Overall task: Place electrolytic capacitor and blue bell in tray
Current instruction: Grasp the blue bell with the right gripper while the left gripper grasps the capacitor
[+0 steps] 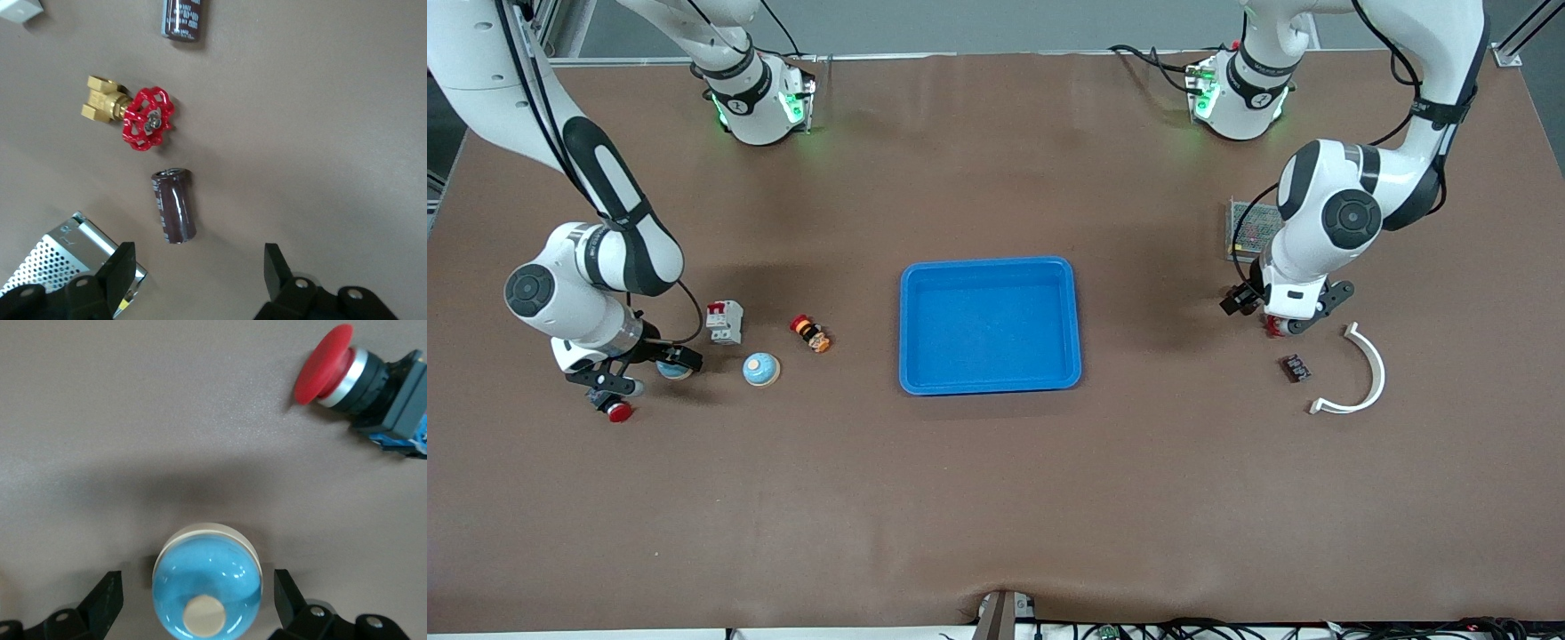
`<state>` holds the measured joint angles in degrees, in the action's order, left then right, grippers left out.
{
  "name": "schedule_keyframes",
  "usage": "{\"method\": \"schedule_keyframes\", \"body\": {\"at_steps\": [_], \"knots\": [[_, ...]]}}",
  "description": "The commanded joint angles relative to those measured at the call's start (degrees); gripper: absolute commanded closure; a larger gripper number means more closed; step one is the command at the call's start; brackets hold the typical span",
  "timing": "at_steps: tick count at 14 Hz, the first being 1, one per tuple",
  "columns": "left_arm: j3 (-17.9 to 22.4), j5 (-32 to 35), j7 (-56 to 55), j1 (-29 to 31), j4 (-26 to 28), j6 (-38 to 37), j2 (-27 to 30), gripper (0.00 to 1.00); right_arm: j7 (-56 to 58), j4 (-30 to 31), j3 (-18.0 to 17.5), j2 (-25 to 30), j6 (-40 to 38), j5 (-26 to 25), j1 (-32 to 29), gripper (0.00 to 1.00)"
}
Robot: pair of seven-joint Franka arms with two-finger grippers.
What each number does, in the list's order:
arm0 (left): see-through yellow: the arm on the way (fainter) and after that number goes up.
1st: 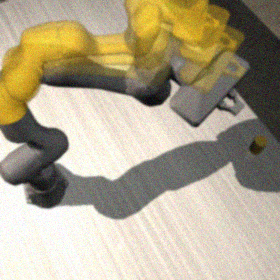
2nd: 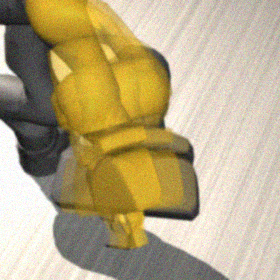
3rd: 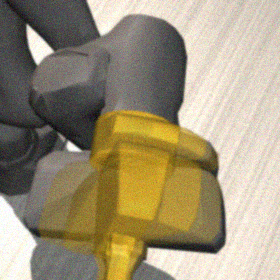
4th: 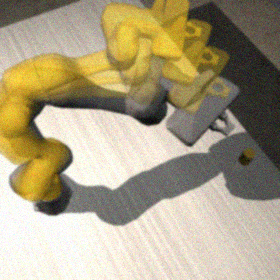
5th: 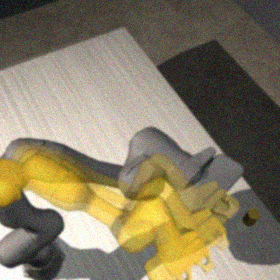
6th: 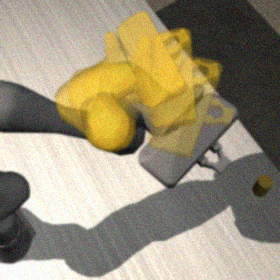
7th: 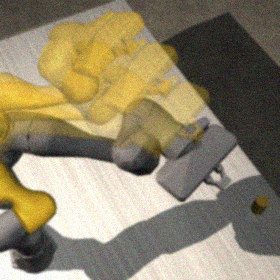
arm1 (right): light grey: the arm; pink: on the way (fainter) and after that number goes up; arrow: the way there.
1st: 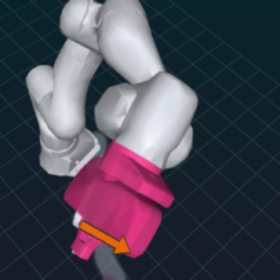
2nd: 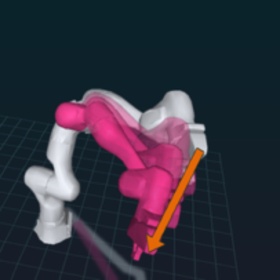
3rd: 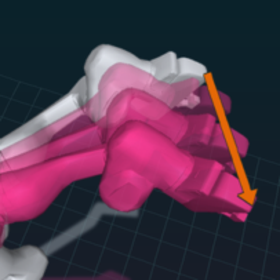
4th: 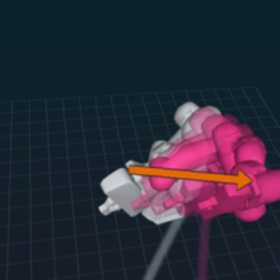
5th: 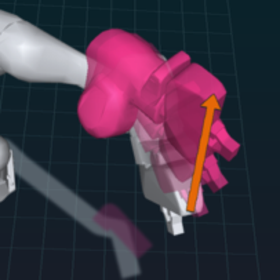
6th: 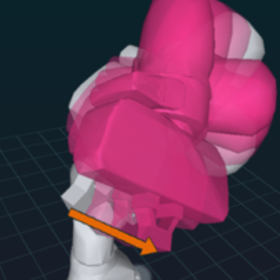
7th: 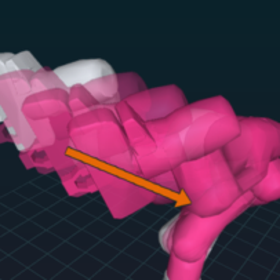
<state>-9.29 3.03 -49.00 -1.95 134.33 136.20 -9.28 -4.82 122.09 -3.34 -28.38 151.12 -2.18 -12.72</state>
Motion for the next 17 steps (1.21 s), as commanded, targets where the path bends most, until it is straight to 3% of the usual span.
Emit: {"method": "schedule_keyframes", "body": {"at_steps": [1, 3, 4, 9, 14, 17], "knots": [[-0.37, -0.13, -1.71, 0.28, 0.49, 2.48, -1.70, 0.20, -0.71, -1.15, -0.17, -1.42, 0.41, 0.51, 0.24, 0.01], [-0.29, -0.04, -2.85, 0.36, 0.58, 4.32, -3.45, 0.22, -0.80, -1.06, -0.17, -1.33, -0.38, 0.51, 0.60, 0.71], [-0.20, -0.04, -3.38, 0.63, 0.49, 4.94, -4.07, 0.23, -1.24, -1.06, -0.17, -1.24, -1.08, 0.51, 0.60, 1.00], [0.06, 0.13, -3.56, 0.80, 0.49, 5.12, -5.48, 0.30, -3.70, -2.02, -0.61, 0.60, -4.06, 0.51, 0.77, 1.00], [0.15, 0.75, -3.47, 3.53, 0.93, 6.53, -6.36, 0.36, -12.03, -9.22, -2.98, 5.26, -22.51, 0.51, 2.00, 1.00], [0.15, 0.75, -3.47, 4.49, 1.02, 6.71, -6.89, 0.39, -18.01, -9.67, -2.99, 7.46, -24.81, 0.51, 4.89, 1.00]]}}
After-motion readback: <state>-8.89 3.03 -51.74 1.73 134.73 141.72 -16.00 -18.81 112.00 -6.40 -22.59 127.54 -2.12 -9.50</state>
